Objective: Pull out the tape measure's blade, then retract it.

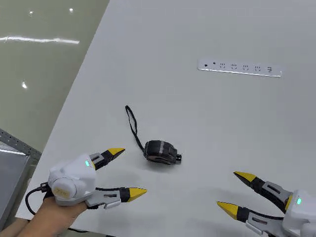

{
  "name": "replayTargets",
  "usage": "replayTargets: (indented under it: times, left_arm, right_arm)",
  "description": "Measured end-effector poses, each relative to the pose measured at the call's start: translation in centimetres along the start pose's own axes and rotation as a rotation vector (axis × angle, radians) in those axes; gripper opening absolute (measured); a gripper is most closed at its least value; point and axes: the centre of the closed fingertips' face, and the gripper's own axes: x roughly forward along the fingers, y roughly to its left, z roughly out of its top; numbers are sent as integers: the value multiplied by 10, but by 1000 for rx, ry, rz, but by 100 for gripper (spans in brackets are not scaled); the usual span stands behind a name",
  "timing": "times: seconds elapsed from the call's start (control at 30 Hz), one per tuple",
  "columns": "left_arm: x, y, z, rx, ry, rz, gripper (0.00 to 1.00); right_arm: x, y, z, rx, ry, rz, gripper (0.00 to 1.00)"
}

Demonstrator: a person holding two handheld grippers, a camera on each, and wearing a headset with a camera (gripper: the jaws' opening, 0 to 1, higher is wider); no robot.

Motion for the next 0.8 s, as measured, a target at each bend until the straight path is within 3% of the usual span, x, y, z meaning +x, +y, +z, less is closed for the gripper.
replayTargets:
  times: [0.13,0.57,0.8]
  left_arm:
    - [4,2,3,13,-1,-35,70]
    - [24,6,-7,78,77,-112,66]
    - [35,11,-3,98,88,-136,66]
  right_arm:
    - [7,0,0,-8,-4,19,50]
    - [26,-6,-4,-23,8,61,49]
    - [32,-9,-7,-31,19,79,48]
